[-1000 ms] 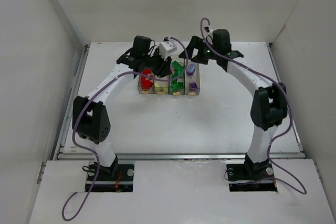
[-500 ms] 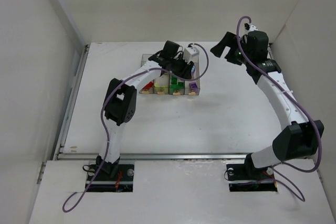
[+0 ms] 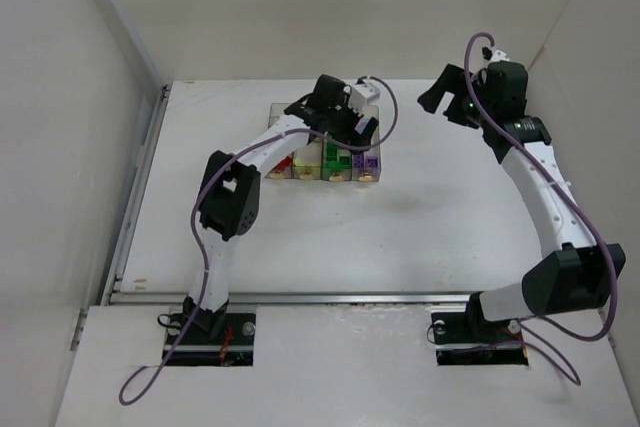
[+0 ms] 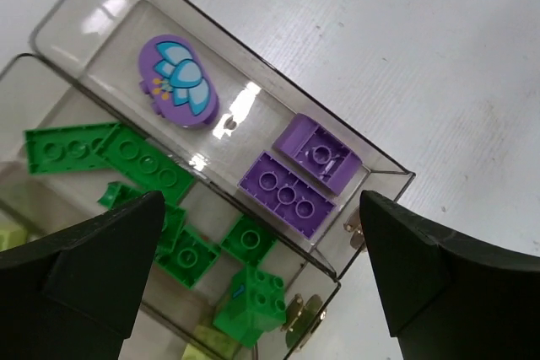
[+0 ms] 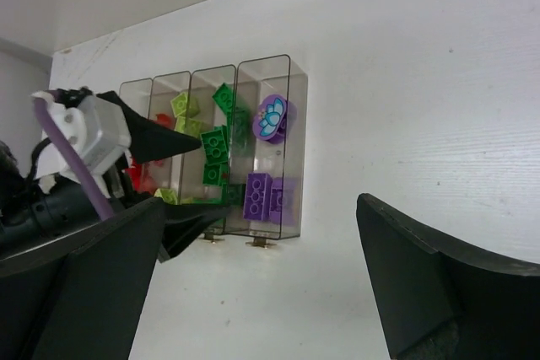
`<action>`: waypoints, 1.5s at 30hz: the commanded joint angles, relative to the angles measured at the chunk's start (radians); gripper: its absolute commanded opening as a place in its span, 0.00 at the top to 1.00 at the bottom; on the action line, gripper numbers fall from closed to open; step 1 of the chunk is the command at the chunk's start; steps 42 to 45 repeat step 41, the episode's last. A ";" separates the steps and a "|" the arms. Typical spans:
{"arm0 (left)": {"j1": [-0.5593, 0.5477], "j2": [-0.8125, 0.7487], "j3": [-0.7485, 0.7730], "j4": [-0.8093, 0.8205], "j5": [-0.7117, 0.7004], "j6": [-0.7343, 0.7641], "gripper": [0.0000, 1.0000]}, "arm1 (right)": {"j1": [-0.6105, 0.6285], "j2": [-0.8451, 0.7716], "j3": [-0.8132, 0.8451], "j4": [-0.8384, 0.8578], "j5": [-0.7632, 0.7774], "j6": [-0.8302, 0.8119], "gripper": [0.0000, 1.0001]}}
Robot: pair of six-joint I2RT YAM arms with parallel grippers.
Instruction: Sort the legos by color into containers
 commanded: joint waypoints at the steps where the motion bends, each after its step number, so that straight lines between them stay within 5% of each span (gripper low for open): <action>1: -0.002 -0.154 0.084 0.007 -0.096 -0.053 0.00 | -0.026 -0.055 0.021 0.010 0.017 -0.019 0.00; 5: 0.067 -0.208 0.159 -0.016 -0.324 -0.159 0.00 | -0.103 -0.056 0.032 -0.011 0.034 -0.019 0.00; 9: 0.186 -0.262 0.173 -0.039 -0.770 -0.193 0.00 | -0.182 -0.056 0.064 -0.092 0.142 -0.019 0.00; 16: 0.461 -0.389 -0.018 -0.078 -1.218 -0.317 0.00 | -0.212 -0.083 0.118 -0.198 0.520 -0.010 0.00; 27: 0.595 -0.478 -0.262 -0.165 -1.371 -0.427 0.00 | -0.212 -0.149 0.118 -0.200 0.555 0.001 0.00; 45: 0.595 -0.489 -0.273 -0.194 -1.218 -0.495 0.00 | -0.212 -0.284 -0.008 -0.171 0.442 0.010 0.00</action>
